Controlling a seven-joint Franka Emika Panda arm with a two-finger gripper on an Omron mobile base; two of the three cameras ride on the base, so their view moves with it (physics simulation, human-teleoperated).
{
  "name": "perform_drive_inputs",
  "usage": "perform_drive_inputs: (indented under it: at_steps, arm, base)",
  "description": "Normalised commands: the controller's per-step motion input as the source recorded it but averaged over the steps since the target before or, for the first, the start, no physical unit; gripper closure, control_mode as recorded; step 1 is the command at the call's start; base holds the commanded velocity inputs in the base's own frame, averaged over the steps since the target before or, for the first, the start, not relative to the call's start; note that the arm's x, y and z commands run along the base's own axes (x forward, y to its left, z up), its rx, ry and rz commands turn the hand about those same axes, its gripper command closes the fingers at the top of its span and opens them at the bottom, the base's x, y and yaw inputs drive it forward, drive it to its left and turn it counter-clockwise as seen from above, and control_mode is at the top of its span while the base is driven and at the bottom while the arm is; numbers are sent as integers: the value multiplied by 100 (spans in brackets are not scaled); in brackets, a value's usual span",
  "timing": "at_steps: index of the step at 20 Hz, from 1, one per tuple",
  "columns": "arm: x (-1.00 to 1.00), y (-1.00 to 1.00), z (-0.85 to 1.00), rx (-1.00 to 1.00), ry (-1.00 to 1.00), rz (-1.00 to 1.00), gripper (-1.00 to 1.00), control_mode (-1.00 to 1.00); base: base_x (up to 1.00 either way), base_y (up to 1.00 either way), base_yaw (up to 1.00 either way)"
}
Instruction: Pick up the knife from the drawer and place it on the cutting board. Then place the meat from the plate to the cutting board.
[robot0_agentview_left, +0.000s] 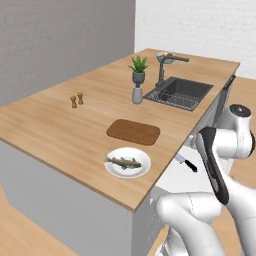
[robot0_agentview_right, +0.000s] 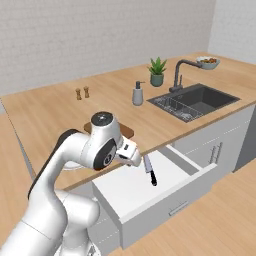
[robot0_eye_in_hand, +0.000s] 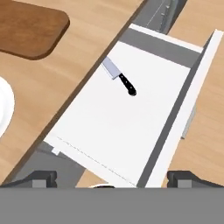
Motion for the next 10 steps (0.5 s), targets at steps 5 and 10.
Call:
perform_drive_inputs:
  at_steps: [5,10]
  arm:
    - [42,-90,-73,0,0,32,-100,-100]
    - [36,-48,-46,-1,28,37,-100,-100]
  base:
    - [0,0,0]
    - [0,0,0]
